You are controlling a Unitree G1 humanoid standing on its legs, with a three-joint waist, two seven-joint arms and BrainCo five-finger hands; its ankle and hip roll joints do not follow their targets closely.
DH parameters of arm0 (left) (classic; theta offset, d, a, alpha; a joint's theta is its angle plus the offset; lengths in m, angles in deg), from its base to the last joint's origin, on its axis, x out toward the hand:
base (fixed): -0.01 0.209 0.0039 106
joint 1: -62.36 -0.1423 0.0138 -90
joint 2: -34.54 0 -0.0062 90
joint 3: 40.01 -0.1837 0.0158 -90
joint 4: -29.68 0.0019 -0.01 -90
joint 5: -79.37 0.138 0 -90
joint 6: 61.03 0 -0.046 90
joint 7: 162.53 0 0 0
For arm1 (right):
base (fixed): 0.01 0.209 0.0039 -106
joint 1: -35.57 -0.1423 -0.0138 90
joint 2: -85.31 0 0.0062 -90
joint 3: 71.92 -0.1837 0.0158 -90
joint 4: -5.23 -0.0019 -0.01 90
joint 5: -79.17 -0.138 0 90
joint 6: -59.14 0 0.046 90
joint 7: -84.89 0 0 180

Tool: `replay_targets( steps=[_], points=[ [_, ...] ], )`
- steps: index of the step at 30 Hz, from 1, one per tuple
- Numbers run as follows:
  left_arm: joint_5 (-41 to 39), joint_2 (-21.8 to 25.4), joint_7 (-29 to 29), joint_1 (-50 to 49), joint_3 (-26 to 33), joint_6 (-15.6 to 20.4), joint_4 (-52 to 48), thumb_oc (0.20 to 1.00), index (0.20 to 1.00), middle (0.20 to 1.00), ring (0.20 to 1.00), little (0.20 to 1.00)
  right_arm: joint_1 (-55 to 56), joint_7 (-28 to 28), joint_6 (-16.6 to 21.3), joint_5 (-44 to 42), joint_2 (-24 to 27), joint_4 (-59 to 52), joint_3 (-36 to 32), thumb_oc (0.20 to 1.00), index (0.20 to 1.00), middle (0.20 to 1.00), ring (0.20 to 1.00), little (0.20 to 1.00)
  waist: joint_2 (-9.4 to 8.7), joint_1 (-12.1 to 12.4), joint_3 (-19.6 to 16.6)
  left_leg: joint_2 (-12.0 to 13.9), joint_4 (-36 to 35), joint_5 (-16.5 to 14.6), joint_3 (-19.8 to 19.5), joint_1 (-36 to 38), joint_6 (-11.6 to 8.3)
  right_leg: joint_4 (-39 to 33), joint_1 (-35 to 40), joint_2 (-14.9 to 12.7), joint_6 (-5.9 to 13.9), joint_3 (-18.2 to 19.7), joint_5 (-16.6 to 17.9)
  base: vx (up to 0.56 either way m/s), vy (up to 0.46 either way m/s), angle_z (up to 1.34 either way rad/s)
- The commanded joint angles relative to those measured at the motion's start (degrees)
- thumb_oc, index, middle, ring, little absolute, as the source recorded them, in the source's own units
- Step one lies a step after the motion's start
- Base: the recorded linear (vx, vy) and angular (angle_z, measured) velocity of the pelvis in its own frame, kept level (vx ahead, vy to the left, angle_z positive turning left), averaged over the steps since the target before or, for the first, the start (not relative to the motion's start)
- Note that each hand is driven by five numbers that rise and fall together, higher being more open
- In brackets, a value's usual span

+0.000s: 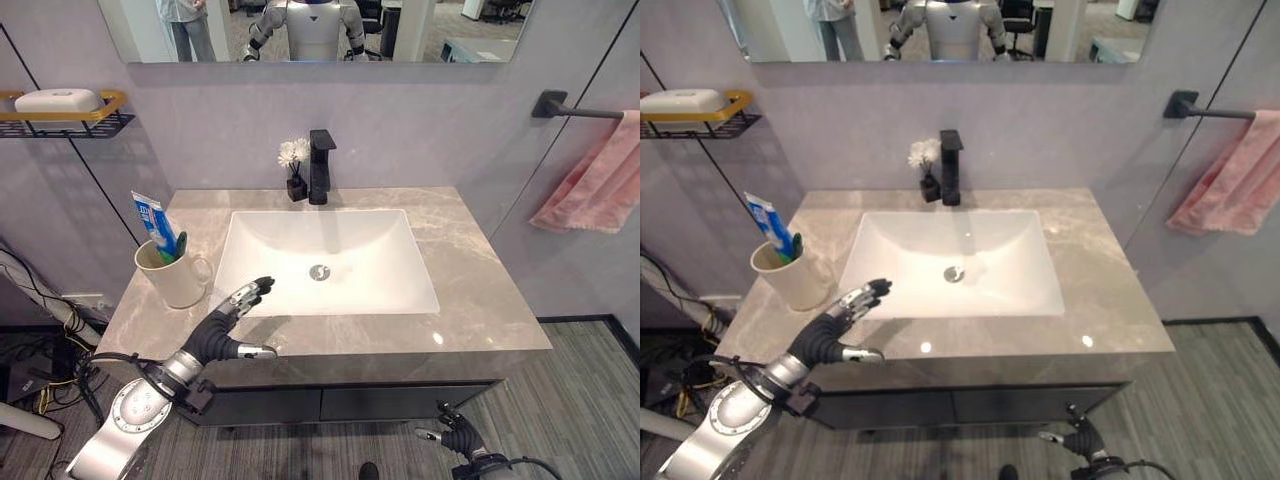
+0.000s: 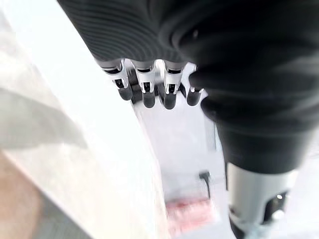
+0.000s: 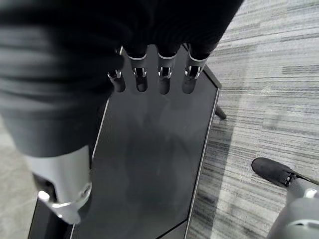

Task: Put brush and paste in cup on sink, flatten towel.

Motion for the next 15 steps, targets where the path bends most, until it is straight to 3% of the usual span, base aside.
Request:
replay_targets(
  steps=[1, 15],
  points=[
    [-0.6, -0.9, 4.6, -0.5, 6.3, 3.3, 1.3, 1.0, 1.0, 1.0, 1.0, 1.0, -2.7, 2.4, 1.1, 1.1, 1.8, -0.6, -1.8, 1.0, 1.0, 1.0, 1.0, 1.0, -0.53, -0.2, 0.7, -0.5, 0.5, 0.4, -2.3, -2.8, 0.81, 3.2, 3.6, -1.0, 2.1, 2.2, -4.9, 0.01, -0.001, 0.04],
    [-2.0, -2.7, 4.9, -4.2, 11.9, 1.8, 4.9, 1.0, 1.0, 1.0, 1.0, 1.0, -2.9, 3.3, -0.4, 2.3, 0.7, 4.3, -3.3, 1.0, 1.0, 1.0, 1.0, 1.0, 0.26, 0.5, 0.0, -0.7, 0.5, -0.2, -2.0, -1.9, 1.02, 2.2, 4.8, -1.3, 2.16, 2.0, -5.2, 0.01, -0.001, 0.04]
  ],
)
